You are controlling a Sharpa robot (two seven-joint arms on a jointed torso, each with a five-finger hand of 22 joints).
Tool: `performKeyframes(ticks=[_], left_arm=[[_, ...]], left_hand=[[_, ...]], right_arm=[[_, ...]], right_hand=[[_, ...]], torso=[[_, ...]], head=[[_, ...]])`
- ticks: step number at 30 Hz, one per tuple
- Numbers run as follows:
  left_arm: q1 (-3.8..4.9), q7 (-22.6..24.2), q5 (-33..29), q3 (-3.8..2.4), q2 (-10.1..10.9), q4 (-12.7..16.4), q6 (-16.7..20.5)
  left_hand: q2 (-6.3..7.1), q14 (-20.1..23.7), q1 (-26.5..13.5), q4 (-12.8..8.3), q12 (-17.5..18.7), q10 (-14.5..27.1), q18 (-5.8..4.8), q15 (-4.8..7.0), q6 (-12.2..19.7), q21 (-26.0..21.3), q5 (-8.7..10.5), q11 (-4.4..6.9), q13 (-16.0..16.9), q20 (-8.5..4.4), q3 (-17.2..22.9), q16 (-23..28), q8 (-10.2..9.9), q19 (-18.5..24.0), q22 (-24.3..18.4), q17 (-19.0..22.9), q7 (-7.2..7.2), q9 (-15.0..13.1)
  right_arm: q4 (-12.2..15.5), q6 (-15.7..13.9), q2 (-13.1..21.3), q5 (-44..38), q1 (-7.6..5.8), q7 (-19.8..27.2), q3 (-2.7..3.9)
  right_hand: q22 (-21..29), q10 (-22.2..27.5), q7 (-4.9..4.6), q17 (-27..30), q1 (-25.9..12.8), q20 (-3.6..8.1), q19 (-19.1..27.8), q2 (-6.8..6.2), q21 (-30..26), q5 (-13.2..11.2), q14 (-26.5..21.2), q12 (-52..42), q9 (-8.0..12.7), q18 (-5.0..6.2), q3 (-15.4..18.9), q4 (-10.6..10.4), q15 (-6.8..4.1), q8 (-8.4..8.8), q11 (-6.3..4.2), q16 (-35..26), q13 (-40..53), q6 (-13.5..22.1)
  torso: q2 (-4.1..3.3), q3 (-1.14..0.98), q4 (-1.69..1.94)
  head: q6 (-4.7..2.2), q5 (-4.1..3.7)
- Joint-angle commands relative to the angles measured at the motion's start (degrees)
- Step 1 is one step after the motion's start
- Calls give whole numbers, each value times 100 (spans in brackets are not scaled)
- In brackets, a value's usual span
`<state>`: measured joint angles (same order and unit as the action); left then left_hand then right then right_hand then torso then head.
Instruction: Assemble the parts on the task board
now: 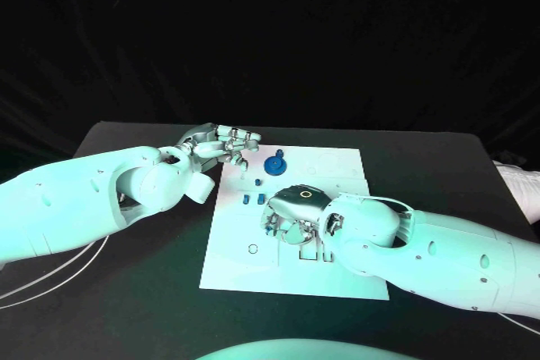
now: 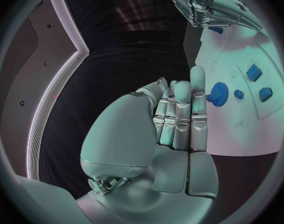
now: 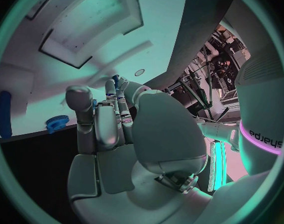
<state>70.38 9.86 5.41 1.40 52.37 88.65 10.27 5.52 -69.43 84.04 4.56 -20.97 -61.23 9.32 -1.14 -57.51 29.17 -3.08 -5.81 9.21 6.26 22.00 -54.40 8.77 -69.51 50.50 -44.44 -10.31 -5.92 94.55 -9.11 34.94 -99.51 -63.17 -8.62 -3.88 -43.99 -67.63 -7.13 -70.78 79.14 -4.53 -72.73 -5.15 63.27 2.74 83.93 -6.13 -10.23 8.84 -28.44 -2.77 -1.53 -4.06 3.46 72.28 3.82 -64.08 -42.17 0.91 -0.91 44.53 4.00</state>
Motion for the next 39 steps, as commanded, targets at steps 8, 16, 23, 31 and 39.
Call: performKeyframes(ticks=[8, 16, 23, 31, 39], left_arm=[[0, 21, 14, -4, -7, 18, -91], [1, 13, 14, -4, -11, 7, -90], [1, -2, 14, -4, -13, -3, -100], [1, -9, 14, -4, -17, -41, -83], [0, 9, 14, -4, -13, -55, -94]], left_hand=[[-8, 43, -76, -18, -27, 46, 110, 4, 35, -55, -9, 4, 12, 45, -34, 26, 26, 23, -17, 23, -2, 2], [-8, 43, -76, -18, -27, 46, 110, 4, 35, -55, -9, 4, 12, 45, -34, 26, 26, 23, -17, 23, -2, 2], [-8, 43, -76, -18, -27, 46, 110, 4, 35, -55, -9, 4, 12, 45, -34, 26, 26, 23, -17, 23, -2, 2], [-8, 43, -76, -18, -27, 46, 110, 4, 35, -55, -9, 4, 12, 45, -34, 26, 26, 23, -17, 23, -2, 2], [-13, 45, -75, -22, -34, 51, 111, 4, 38, -61, -9, 3, 14, 46, -36, 25, 29, 25, -22, 23, -2, 2]], right_arm=[[4, 212, -19, -253, 14, -260, -17], [-8, -36, -23, -254, 15, -329, -20], [78, -473, 128, -178, 16, -275, -20], [528, -797, 725, 316, -100, 98, 43], [742, -569, 1479, 792, -341, 200, 98]], right_hand=[[5, 106, -38, -25, -143, -48, 6, -68, 36, 71, 282, 103, 24, -83, 169, -33, 57, 47, 72, 55, -8, 142], [462, 792, -135, 104, -283, -153, 250, -250, -264, 100, 217, 236, 160, -13, 501, -70, 225, 51, 231, -55, -20, 681], [953, 1333, -115, 432, -232, -249, 511, -253, -626, 119, 65, 85, 250, 71, 880, -95, 303, 25, 332, -354, 19, 975], [729, 1162, -150, 336, -132, -198, 333, -184, -480, 250, 150, -269, 251, 36, 1053, -93, 244, 11, 259, -226, 56, 871], [634, 1075, -82, 319, -109, -169, 249, -189, -417, 362, 183, -433, 248, 17, 1162, -99, 199, 10, 200, -193, 32, 767]], torso=[[1, 0, -4], [4, -1, -2], [2, -6, -1], [2, -4, -8], [8, -5, -22]], head=[[20, 6], [15, 0], [-1, -16], [-26, -43], [-86, -99]])
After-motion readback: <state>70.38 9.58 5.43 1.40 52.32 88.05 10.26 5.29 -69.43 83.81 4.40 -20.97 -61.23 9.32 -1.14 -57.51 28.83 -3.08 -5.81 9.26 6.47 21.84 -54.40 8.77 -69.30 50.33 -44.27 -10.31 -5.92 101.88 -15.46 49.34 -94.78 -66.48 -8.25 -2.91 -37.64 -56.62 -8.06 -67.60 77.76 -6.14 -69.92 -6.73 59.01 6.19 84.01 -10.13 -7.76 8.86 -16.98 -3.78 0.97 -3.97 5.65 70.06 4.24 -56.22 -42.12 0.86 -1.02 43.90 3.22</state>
